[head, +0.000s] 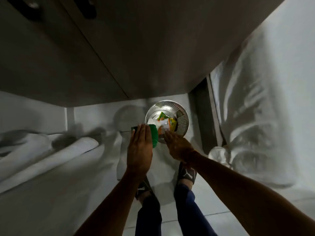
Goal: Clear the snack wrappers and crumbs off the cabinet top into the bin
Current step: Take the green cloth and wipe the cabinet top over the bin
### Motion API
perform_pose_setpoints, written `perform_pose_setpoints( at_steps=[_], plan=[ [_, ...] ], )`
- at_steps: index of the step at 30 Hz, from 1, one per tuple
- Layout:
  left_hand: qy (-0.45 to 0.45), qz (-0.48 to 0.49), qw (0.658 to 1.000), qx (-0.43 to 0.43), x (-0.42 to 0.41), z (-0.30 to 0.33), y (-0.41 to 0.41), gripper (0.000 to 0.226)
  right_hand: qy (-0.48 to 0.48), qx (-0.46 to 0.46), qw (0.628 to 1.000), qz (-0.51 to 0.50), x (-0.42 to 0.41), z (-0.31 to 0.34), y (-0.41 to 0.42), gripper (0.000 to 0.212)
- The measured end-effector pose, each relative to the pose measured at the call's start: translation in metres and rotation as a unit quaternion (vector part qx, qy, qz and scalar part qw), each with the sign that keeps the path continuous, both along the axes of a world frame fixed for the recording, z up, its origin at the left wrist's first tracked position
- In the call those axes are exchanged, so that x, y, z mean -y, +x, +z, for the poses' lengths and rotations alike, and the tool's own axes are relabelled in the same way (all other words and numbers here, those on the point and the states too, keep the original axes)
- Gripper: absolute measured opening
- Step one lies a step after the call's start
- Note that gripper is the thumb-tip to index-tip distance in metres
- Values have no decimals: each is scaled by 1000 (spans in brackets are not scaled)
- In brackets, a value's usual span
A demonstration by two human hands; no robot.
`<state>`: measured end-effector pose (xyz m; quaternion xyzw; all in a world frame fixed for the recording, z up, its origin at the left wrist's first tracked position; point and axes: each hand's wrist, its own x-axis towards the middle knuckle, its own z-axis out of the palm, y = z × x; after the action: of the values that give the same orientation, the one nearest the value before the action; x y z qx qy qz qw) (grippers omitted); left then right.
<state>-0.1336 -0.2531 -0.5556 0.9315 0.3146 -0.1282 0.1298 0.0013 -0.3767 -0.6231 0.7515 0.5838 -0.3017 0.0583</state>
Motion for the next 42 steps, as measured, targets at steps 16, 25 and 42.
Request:
perform_pose_setpoints(
  at_steps=[16, 25, 42],
  plan=[
    [-4, 63, 994, 84, -30, 167, 14, 59, 86, 43, 978, 184, -1, 188, 20, 15],
    [69, -26, 945, 319, -74, 417, 31, 75, 181, 191, 935, 237, -25, 418, 45, 17],
    [103, 318, 883, 330, -211, 467, 122, 56, 271, 180, 911, 255, -28, 471, 66, 75]
  ],
)
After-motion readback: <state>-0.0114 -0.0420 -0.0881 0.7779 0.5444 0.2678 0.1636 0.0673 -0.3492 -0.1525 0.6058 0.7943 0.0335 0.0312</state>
